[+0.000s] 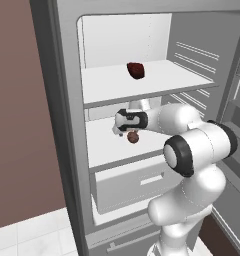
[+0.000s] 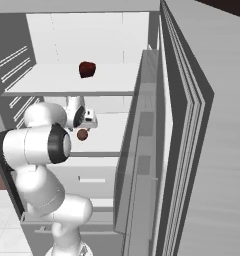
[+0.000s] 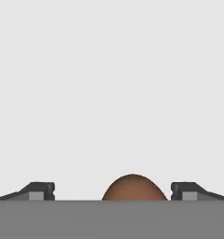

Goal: Pick the egg and butter from the fridge and place them by the bowl for mixing.

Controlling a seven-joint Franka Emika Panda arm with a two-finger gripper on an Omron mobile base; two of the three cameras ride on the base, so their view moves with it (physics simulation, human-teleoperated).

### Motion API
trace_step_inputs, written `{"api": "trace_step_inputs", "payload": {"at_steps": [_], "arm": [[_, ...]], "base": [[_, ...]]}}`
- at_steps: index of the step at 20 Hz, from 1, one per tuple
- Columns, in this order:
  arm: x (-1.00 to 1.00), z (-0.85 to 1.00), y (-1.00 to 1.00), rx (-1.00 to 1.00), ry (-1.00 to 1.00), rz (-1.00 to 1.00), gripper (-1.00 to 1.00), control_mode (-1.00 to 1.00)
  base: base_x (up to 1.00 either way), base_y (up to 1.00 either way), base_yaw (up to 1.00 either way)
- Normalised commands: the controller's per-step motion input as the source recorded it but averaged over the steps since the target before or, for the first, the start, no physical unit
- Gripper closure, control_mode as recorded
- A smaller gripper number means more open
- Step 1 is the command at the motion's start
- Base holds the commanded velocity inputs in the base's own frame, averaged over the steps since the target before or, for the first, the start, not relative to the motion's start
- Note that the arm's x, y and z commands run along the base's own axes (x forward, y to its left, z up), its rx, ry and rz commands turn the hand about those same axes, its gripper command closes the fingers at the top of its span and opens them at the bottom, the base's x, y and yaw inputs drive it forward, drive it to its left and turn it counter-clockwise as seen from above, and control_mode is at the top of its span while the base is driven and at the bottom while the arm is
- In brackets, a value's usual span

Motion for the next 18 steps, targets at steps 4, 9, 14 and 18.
{"api": "trace_step_inputs", "payload": {"at_steps": [4, 9, 14, 18], "arm": [[0.00, 0.00, 0.00, 0.00, 0.00, 0.00, -1.00, -1.00], [-0.22, -0.01, -0.01, 0.00, 0.00, 0.00, -1.00, -1.00], [-0.14, -0.01, 0.00, 0.00, 0.00, 0.00, -1.00, -1.00], [0.00, 0.00, 0.00, 0.00, 0.00, 0.00, -1.00, -1.00]], "base": [[0.00, 0.00, 0.00], [0.00, 0.00, 0.00], [0.00, 0.00, 0.00], [0.00, 0.00, 0.00]]}}
